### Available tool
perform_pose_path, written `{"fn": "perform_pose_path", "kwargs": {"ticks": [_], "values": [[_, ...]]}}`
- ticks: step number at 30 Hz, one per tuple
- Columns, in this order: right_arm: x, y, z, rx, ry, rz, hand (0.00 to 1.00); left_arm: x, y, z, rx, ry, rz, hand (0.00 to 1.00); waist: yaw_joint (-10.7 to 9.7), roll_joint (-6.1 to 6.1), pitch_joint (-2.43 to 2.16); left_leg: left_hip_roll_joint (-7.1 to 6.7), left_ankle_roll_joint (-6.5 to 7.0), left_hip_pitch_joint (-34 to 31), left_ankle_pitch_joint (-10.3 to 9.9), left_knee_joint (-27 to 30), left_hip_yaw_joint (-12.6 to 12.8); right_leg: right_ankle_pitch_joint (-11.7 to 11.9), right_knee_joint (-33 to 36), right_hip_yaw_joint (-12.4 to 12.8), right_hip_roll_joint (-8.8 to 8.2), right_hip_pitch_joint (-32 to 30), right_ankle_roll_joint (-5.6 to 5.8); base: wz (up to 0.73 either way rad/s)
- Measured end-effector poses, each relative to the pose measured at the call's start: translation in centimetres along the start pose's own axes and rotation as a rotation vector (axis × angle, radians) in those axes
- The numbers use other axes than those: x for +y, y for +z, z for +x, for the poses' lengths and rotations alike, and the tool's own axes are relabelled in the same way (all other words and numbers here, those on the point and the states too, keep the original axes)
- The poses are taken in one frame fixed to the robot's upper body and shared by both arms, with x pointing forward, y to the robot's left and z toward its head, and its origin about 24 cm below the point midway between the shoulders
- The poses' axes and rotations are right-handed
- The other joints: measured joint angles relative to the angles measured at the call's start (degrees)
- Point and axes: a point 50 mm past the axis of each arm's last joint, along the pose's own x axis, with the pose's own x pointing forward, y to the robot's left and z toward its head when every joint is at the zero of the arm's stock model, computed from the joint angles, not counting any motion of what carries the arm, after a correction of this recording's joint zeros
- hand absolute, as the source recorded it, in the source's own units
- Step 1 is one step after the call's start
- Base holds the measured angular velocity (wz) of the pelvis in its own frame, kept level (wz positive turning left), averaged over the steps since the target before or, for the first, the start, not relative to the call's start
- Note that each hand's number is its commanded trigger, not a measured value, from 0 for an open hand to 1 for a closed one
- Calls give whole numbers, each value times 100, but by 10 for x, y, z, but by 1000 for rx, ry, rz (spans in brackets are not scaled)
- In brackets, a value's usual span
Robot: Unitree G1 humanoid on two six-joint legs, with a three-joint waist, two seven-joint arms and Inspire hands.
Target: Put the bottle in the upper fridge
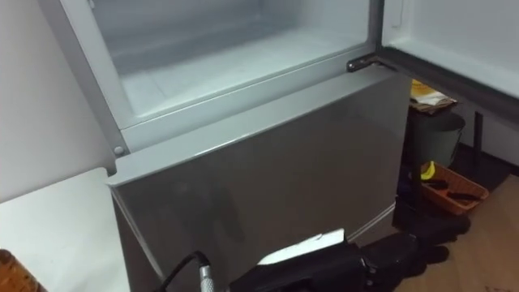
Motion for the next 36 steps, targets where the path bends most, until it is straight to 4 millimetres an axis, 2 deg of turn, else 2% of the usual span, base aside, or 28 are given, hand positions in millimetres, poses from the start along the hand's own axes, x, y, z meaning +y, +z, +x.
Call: {"fn": "perform_pose_path", "kwargs": {"ticks": [4, 10, 13, 15, 20, 26, 31, 33, 36], "values": [[0, 0, 0, 1, -5, 3, 0, 1, 1, 0, -3, 0, 6, 0, 25, -10, 5, 2, -1, 8, 1, 3, -22, 0, 3, -15, 1, 16, 0, 1], [2, -9, -1, 20, -12, 13, 0, 3, 11, -2, -34, 13, 31, 0, 315, -184, -8, 8, -9, 19, 8, 19, -38, -17, 10, -54, -1, 38, -13, 2], [3, -14, -1, 32, -19, 13, 0, 6, 22, -4, -75, 43, 60, 0, 423, -257, -27, 0, -8, 45, 8, 29, -144, -27, 6, -138, -16, 131, -3, 17], [6, -15, -1, 36, -16, -3, 0, 6, 26, -5, -96, 63, 69, 0, 572, -292, -35, 3, -8, 27, 8, 43, -214, -31, 5, -220, -24, 156, -9, 15], [4, -18, -1, 48, -29, -18, 0, 10, 37, -9, -136, 127, 101, 0, 816, -305, -34, 2, -7, -67, 9, 129, -451, -61, 4, -406, -37, 194, -26, 22], [1, -22, -2, 68, -50, -49, 0, 23, 60, -24, -225, 245, 184, 0, 1101, -301, -43, 13, -32, -157, 25, 194, -706, -90, 2, -663, -40, 261, -41, 22], [1, -24, -2, 84, -52, -72, 0, 33, 66, -33, -235, 344, 238, 0, 1288, -310, -45, 8, -34, -151, 30, 196, -850, -91, 11, -779, -45, 340, -41, 15], [2, -26, -2, 94, -52, -77, 0, 38, 68, -40, -223, 406, 279, 0, 1385, -331, -49, 2, -33, -149, 42, 196, -915, -91, 10, -836, -50, 377, -41, 13], [2, -27, -2, 100, -51, -75, 0, 39, 72, -54, -245, 486, 288, 0, 1426, -348, -66, 1, -38, -148, 55, 196, -984, -91, 8, -861, -51, 412, -41, 12]]}}
